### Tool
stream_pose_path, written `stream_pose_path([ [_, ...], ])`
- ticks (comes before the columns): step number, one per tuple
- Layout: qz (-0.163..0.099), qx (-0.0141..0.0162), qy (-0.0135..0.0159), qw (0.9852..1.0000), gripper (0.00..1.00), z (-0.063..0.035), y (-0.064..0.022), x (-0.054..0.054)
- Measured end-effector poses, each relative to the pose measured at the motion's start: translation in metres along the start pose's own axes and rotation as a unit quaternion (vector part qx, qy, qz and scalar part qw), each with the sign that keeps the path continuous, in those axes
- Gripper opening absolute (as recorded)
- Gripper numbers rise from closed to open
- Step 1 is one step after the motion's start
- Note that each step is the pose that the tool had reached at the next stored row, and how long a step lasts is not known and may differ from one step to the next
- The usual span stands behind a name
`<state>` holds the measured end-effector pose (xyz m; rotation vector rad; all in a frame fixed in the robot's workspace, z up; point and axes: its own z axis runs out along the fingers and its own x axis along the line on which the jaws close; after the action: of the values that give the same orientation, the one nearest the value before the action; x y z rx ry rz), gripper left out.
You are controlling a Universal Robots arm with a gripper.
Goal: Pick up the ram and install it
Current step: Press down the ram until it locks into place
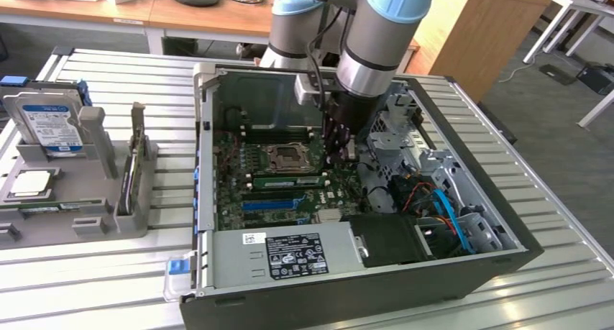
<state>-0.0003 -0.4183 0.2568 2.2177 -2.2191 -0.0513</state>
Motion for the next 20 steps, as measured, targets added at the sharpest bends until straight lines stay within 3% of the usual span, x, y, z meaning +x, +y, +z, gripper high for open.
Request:
stream_pose_path([
  [2,0.000,0.0000,0.0000,1.0000,0.11,-0.0001,-0.0040,0.000],
  [8,0.000,0.0000,-0.0001,1.0000,0.11,0.0011,-0.0044,0.000],
  [11,0.000,0.0000,-0.0001,1.0000,0.11,0.0041,-0.0044,0.000],
  [13,0.000,0.0000,-0.0001,1.0000,0.11,0.0125,-0.0047,0.000],
  [20,0.000,0.0000,-0.0001,1.0000,0.11,0.0136,-0.0047,-0.003],
])
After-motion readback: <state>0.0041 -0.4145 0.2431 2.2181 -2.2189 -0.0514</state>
